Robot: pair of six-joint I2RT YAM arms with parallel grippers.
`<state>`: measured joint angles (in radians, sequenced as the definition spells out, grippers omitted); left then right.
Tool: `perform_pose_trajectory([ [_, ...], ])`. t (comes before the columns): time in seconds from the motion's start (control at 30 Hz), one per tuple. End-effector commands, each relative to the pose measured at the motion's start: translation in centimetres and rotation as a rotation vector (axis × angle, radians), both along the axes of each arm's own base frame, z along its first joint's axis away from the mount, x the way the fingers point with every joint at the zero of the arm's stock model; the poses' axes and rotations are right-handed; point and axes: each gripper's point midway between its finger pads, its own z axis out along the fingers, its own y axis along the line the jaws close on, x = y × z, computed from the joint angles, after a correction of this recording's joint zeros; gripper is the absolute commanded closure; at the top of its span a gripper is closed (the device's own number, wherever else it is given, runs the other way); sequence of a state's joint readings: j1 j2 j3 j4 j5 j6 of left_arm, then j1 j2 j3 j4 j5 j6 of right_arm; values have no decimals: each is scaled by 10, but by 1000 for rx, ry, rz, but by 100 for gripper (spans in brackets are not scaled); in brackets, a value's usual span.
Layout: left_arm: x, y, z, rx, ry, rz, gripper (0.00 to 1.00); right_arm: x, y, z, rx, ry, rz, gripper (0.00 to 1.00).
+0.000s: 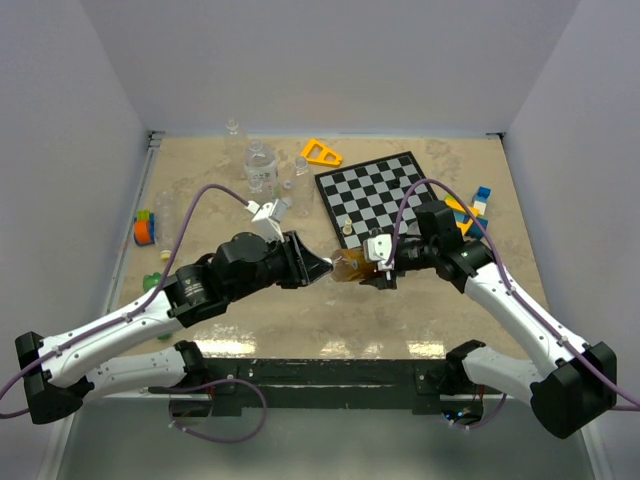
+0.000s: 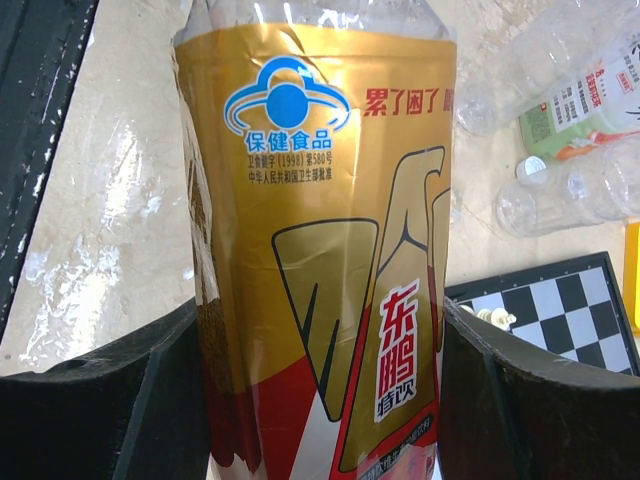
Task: Unscrew the bottle caps
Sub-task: Unscrew the bottle cap from the plastic bottle.
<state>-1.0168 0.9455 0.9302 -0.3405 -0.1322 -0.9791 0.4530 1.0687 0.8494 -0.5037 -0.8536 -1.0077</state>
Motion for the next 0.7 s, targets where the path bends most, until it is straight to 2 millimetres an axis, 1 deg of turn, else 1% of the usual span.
perform_pose_trajectory([
  [0.0, 13, 27, 26, -69, -4, 158, 100, 5, -15, -13, -54, 24, -65, 94],
  [0.2, 12, 31, 22, -80, 0, 172, 100, 4, -14, -14, -54, 27, -62, 94],
  [0.47, 12, 29, 19, -90, 1, 169, 100, 3, -14, -13, -51, 27, -58, 94],
  [0.67, 13, 33, 18, -90, -7, 178, 100, 3, -14, -13, -52, 27, -57, 94],
])
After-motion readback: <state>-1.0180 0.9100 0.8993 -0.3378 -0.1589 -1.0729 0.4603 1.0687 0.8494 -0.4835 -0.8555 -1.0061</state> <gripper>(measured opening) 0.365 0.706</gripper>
